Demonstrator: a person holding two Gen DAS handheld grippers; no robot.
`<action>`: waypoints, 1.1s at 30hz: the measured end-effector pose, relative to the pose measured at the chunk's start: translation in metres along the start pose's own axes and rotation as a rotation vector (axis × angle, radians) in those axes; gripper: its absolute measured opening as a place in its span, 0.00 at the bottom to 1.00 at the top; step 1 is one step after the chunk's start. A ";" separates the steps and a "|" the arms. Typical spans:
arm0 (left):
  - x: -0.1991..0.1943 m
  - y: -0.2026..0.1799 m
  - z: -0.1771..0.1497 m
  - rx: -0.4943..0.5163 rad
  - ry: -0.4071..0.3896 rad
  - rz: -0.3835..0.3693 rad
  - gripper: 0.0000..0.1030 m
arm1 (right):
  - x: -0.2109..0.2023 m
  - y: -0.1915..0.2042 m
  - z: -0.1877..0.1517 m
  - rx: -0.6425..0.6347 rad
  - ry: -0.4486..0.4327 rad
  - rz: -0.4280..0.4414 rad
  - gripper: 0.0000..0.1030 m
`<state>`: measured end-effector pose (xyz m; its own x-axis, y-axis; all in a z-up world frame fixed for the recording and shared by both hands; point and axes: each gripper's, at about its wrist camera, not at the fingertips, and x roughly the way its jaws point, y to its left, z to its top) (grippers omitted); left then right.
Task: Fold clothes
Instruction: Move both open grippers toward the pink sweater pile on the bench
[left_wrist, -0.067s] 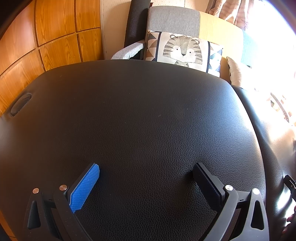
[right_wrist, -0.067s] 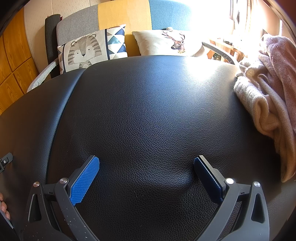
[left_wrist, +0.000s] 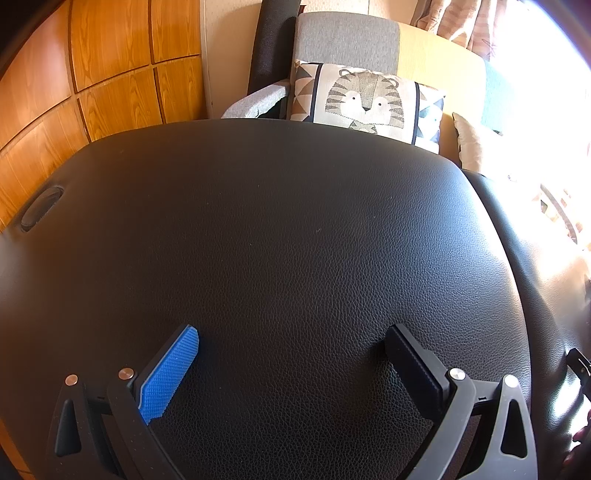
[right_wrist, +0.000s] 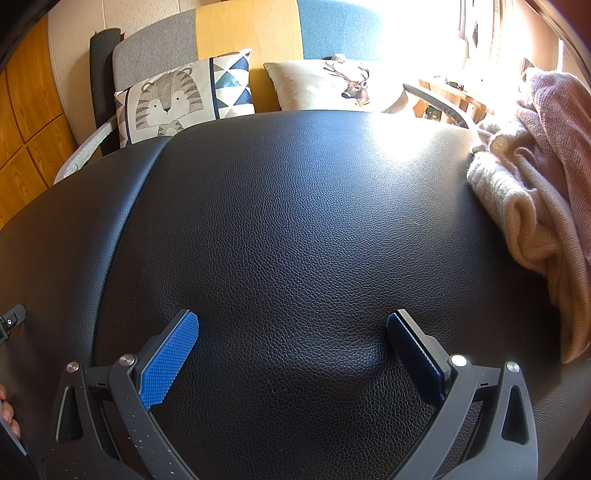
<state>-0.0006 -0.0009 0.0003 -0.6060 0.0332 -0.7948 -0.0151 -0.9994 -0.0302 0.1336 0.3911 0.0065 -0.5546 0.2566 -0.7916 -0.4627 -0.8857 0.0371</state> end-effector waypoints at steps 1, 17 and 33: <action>0.000 0.000 0.000 0.001 0.000 0.001 1.00 | 0.000 0.000 0.000 0.000 0.000 0.000 1.00; -0.007 0.002 -0.002 0.004 -0.016 -0.005 0.82 | -0.010 -0.002 0.006 0.037 -0.010 0.002 1.00; -0.117 -0.138 0.003 0.359 -0.158 -0.282 0.80 | -0.119 -0.063 0.011 0.149 -0.145 -0.153 1.00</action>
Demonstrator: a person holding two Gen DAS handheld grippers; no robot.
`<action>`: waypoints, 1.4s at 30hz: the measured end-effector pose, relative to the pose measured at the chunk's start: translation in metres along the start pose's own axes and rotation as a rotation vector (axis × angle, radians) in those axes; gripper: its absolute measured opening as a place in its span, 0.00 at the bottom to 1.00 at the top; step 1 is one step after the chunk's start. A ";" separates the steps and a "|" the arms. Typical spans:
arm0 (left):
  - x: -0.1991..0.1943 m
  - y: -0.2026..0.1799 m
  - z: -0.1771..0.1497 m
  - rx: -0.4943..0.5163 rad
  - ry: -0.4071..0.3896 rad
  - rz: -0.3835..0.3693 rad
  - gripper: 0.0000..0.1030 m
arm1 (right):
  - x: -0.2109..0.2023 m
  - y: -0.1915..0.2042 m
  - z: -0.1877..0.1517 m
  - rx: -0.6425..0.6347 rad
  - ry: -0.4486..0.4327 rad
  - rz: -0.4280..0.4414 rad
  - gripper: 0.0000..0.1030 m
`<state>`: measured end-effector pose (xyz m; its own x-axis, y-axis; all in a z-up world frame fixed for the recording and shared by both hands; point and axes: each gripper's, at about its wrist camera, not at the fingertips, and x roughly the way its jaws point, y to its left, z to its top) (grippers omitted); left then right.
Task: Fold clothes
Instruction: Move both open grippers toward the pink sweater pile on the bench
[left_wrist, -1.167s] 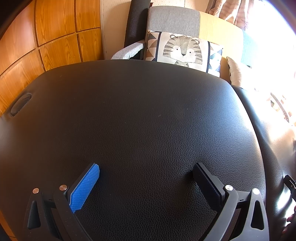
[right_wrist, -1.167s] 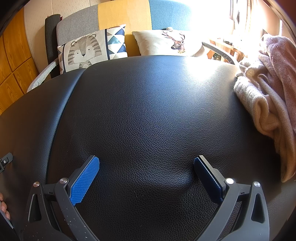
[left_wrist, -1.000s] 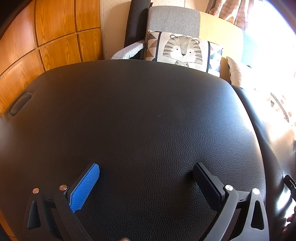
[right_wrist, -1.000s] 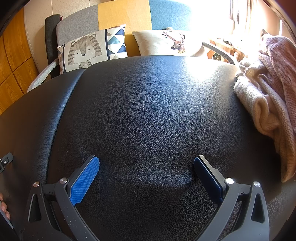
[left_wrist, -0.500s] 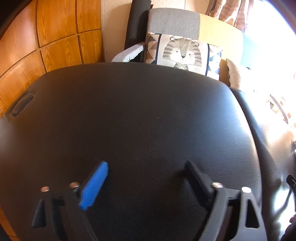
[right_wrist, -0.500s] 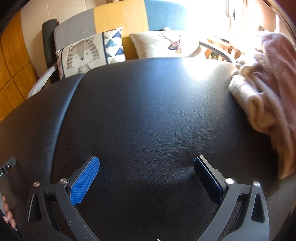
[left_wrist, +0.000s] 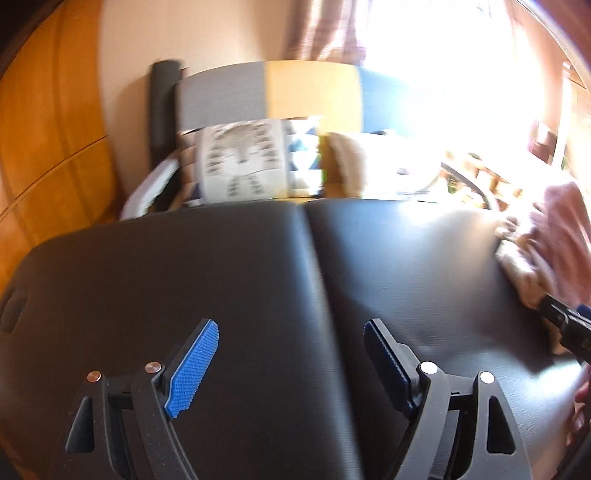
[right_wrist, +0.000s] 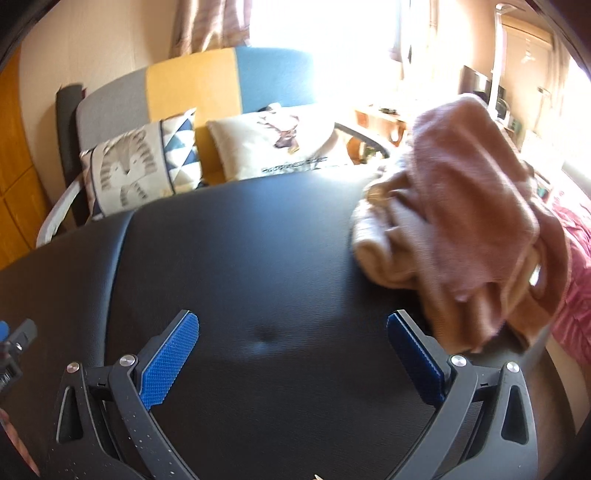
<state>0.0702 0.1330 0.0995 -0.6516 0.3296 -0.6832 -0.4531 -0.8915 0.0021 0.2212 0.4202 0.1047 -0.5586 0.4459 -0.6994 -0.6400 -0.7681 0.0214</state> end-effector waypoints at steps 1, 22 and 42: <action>-0.003 -0.010 0.002 0.020 -0.003 -0.018 0.80 | -0.004 -0.007 0.002 0.013 -0.003 -0.007 1.00; -0.041 -0.124 0.019 0.222 -0.084 -0.165 0.80 | -0.061 -0.103 0.023 0.184 -0.108 -0.150 1.00; -0.066 -0.167 0.024 0.318 -0.088 -0.227 0.80 | -0.072 -0.143 0.021 0.254 -0.130 -0.206 1.00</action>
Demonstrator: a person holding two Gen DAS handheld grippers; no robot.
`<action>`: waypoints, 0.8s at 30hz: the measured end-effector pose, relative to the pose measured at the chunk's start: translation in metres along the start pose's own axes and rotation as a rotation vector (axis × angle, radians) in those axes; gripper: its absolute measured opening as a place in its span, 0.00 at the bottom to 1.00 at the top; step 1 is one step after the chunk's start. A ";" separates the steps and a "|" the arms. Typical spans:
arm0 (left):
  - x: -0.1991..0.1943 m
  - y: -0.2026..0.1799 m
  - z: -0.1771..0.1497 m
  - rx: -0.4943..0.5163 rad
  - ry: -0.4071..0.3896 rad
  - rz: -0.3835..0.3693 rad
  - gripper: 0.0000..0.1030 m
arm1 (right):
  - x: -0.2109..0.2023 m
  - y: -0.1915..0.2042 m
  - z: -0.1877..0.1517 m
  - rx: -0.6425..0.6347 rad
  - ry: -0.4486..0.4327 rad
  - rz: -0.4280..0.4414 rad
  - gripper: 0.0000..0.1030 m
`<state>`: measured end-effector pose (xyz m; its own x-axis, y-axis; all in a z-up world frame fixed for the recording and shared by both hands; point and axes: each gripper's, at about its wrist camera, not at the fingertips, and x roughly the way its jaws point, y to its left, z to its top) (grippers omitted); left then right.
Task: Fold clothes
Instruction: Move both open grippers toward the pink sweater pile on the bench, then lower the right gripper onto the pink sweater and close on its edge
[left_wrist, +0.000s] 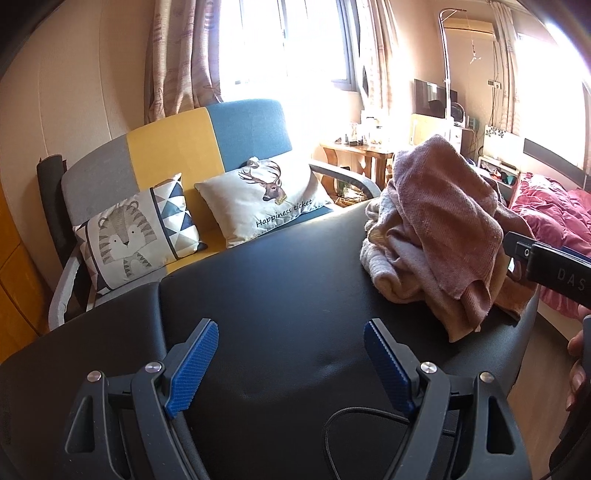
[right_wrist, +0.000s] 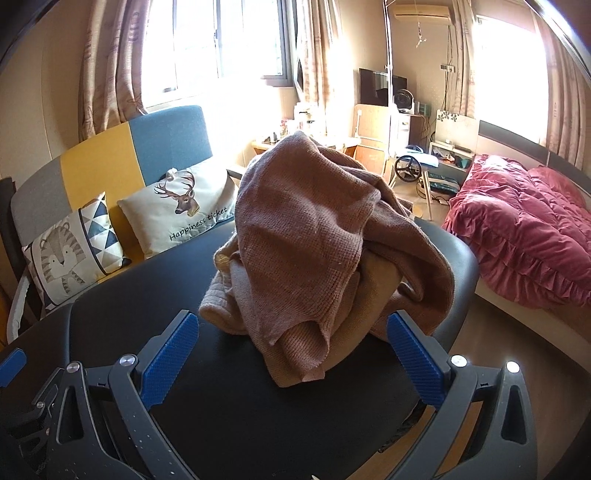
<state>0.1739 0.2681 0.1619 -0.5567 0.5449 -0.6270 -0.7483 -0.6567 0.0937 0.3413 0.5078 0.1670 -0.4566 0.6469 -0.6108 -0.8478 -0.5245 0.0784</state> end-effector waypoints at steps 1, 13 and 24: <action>0.001 -0.001 0.001 -0.003 0.004 -0.003 0.80 | 0.003 -0.003 0.000 0.008 0.006 0.000 1.00; 0.022 -0.018 0.000 0.036 0.074 0.004 0.80 | 0.026 -0.020 0.001 0.019 0.055 -0.015 1.00; 0.032 -0.016 -0.001 0.017 0.115 -0.014 0.80 | 0.030 -0.011 -0.001 -0.012 0.051 0.003 1.00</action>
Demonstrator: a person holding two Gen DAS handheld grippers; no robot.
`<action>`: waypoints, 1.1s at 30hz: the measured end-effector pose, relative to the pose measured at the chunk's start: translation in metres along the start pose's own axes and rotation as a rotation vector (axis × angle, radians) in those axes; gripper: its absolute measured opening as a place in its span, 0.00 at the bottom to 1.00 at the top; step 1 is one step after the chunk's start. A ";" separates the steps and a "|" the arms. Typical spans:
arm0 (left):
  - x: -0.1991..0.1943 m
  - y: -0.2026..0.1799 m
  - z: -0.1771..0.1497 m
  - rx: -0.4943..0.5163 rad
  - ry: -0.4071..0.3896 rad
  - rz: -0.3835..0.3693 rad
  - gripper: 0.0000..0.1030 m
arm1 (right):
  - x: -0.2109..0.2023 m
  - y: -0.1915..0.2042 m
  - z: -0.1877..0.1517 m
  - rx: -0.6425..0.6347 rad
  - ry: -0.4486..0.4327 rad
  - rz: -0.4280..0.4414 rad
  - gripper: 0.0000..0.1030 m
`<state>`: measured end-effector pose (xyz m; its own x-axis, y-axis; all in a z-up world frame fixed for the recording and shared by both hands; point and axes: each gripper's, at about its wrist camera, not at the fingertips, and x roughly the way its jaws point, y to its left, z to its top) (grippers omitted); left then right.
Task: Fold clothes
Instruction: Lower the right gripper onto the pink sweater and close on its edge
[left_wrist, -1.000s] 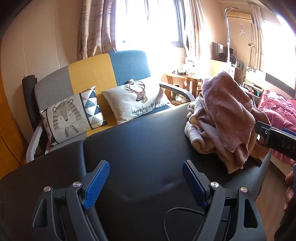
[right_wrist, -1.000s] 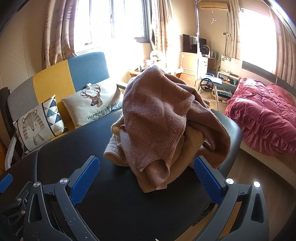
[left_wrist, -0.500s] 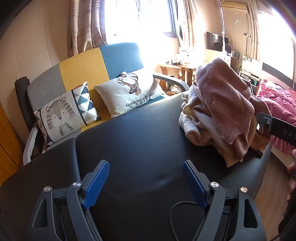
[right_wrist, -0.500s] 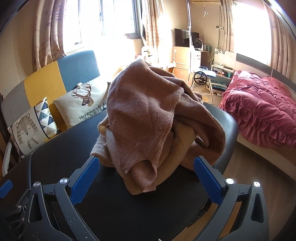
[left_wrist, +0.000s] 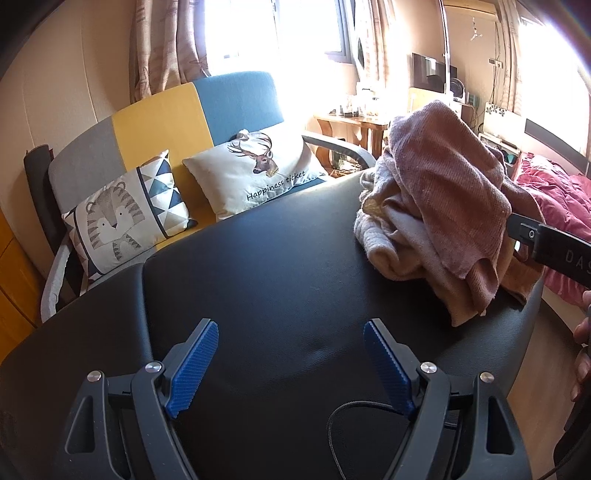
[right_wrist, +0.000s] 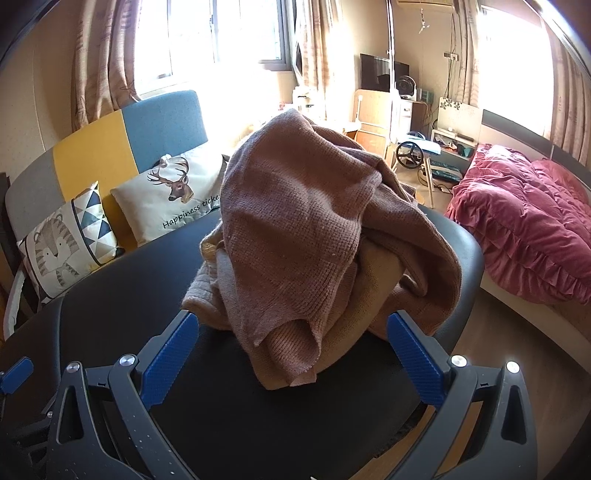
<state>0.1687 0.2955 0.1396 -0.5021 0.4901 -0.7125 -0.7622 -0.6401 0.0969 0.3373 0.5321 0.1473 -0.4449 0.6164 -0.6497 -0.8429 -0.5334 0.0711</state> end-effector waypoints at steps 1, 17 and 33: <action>0.001 0.000 0.000 -0.005 0.004 -0.004 0.80 | 0.000 0.000 0.000 0.000 -0.005 -0.004 1.00; 0.012 0.000 -0.006 -0.008 0.040 -0.022 0.80 | 0.022 -0.015 0.012 0.051 0.024 -0.022 1.00; 0.006 -0.016 0.003 0.011 0.007 -0.065 0.80 | 0.018 -0.015 0.015 0.028 0.008 -0.053 1.00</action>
<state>0.1764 0.3104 0.1354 -0.4488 0.5260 -0.7224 -0.7975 -0.6005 0.0582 0.3372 0.5598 0.1461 -0.3968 0.6391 -0.6589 -0.8736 -0.4833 0.0573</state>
